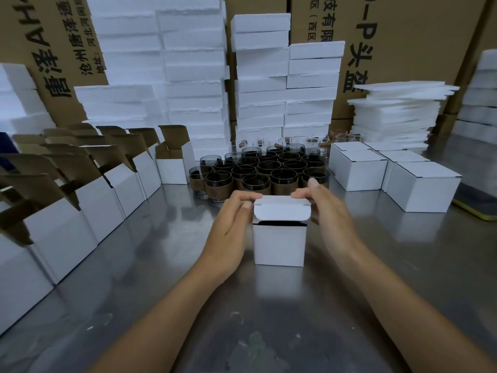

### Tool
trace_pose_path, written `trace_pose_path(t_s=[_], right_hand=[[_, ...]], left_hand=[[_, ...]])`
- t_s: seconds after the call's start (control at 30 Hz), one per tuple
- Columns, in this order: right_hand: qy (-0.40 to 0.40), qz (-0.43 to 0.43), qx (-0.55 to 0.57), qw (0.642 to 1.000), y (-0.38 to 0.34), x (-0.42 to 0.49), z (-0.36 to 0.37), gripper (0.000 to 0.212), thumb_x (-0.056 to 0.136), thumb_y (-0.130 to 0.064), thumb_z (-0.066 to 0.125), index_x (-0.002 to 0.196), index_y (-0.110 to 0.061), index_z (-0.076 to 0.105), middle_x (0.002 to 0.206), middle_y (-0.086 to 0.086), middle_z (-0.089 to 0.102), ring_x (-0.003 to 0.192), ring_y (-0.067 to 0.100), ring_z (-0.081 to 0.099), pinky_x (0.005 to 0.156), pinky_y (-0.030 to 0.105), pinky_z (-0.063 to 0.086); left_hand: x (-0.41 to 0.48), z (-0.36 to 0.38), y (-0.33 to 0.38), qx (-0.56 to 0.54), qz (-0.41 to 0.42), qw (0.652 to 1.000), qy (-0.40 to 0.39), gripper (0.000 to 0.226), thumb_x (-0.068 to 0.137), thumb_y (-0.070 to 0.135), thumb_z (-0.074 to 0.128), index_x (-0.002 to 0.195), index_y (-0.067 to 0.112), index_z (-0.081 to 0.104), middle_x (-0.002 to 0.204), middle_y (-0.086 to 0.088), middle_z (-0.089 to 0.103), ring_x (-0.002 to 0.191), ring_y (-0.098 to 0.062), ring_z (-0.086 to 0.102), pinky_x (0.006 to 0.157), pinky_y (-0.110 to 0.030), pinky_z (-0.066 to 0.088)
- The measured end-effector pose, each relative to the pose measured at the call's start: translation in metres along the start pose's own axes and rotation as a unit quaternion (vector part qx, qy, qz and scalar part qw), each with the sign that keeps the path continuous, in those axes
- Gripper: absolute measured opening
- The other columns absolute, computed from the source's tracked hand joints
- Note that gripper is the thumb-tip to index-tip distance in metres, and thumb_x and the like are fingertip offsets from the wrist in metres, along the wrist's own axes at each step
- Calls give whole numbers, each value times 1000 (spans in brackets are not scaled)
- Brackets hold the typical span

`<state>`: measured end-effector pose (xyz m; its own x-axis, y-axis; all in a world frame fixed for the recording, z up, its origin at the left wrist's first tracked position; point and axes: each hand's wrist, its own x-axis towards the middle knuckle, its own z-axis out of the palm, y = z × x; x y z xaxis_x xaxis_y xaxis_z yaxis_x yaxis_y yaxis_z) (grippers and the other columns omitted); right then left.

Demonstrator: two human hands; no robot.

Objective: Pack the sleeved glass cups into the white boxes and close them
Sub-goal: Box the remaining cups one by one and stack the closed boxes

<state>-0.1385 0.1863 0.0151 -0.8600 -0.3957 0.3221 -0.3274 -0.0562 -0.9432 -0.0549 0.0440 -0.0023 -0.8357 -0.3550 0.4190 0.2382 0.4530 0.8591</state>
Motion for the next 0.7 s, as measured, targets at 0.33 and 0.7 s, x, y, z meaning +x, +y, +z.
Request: trace_pose_path(t_s=[0.33, 0.7], right_hand=[[-47, -110, -117, 986, 6, -7, 2, 30, 75, -61, 58, 88, -35, 52, 99, -9, 56, 90, 10, 56, 74, 35, 50], [-68, -106, -128, 984, 6, -8, 3, 40, 63, -67, 55, 91, -39, 53, 105, -16, 48, 95, -1, 51, 69, 12, 41]], left_hand=[[-1, 1, -2, -52, 16, 998, -27, 40, 76, 59, 53, 104, 31, 50, 103, 21, 62, 104, 1, 58, 86, -21, 48], [0, -2, -3, -79, 11, 995, -57, 30, 84, 47, 57, 105, 28, 50, 103, 21, 63, 103, 3, 58, 80, -14, 47]])
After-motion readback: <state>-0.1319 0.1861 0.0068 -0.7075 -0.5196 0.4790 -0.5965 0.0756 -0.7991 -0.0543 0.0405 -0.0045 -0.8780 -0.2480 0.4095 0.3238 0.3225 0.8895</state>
